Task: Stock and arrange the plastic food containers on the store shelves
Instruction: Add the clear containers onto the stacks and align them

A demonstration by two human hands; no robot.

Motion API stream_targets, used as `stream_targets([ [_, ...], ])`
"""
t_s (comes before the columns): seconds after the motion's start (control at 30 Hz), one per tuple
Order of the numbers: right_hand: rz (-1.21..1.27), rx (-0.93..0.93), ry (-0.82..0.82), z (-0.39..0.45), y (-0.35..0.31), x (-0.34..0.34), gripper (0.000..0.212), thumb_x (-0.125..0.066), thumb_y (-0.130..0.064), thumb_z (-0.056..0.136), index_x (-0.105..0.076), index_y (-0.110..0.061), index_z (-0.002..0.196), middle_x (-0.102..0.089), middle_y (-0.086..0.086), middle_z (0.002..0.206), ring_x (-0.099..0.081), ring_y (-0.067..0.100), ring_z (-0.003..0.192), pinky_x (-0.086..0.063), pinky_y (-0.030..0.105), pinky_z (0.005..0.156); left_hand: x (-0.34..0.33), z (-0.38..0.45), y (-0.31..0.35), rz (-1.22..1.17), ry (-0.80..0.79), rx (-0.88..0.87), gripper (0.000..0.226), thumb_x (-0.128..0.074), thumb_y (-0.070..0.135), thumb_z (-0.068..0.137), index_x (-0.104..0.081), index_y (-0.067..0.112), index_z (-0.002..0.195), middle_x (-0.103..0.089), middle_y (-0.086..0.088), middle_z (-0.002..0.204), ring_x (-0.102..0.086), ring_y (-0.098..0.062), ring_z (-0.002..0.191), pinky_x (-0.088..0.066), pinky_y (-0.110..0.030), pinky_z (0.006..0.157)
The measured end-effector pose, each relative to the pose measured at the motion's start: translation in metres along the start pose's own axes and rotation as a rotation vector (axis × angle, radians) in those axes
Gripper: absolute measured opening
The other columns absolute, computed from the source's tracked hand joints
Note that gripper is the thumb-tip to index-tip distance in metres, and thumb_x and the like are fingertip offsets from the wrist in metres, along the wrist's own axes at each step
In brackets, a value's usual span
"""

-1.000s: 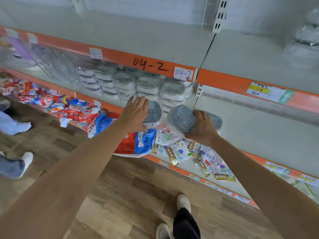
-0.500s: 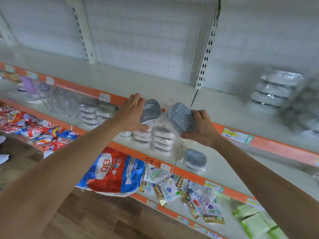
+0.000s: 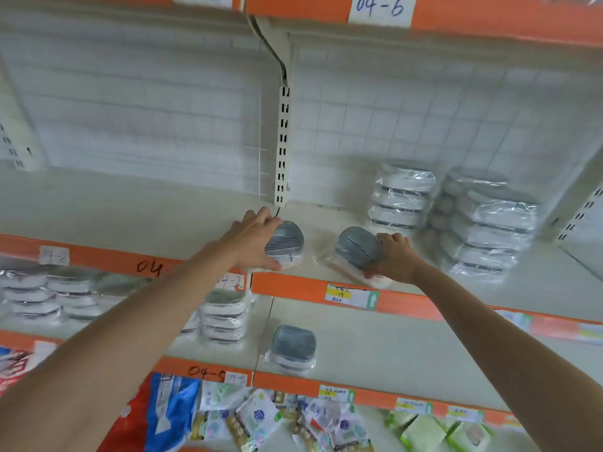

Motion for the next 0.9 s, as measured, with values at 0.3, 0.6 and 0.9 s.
stream_targets([
  [0.3,-0.093,0.076,-0.204,0.032,0.054,0.009,0.084,-0.078,-0.023,0.071,-0.035,-0.017,0.142,-0.045,0.006,0.141,-0.043,0.023,0.127,-0.032,0.025,0.101,0.000,0.069,0.052,-0.186,0.045,-0.095,0.085,-0.075,0.049,0.072,-0.036,0.018,0.141,-0.034,-0.003,0.127,-0.036,-0.019,0.121,-0.035,-0.034,0.104],
  [0.6,-0.212,0.152,-0.309,0.030,0.057,0.024,0.101,-0.078,-0.024,0.073,-0.013,0.000,0.147,-0.016,0.014,0.155,-0.025,0.029,0.139,-0.030,0.036,0.110,-0.006,0.111,0.126,-0.373,0.043,-0.216,0.079,-0.075,0.050,0.071,-0.038,0.019,0.134,-0.034,0.005,0.123,-0.038,-0.011,0.115,-0.038,-0.029,0.096],
  [0.9,-0.172,0.188,-0.221,0.017,0.049,0.067,0.056,-0.062,-0.029,0.090,-0.042,-0.003,0.134,-0.044,0.016,0.139,-0.044,0.028,0.125,-0.036,0.032,0.100,-0.030,0.142,0.182,-0.443,-0.044,-0.329,0.077,-0.077,0.047,0.072,-0.043,0.019,0.135,-0.041,0.002,0.141,-0.038,-0.015,0.129,-0.027,-0.017,0.096],
])
Point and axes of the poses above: each hand's wrist, its own z-axis towards the middle knuckle, its own x-axis out of the back of the hand, y = z × x, the point moved 9 cm from there along z, towards the middle knuckle
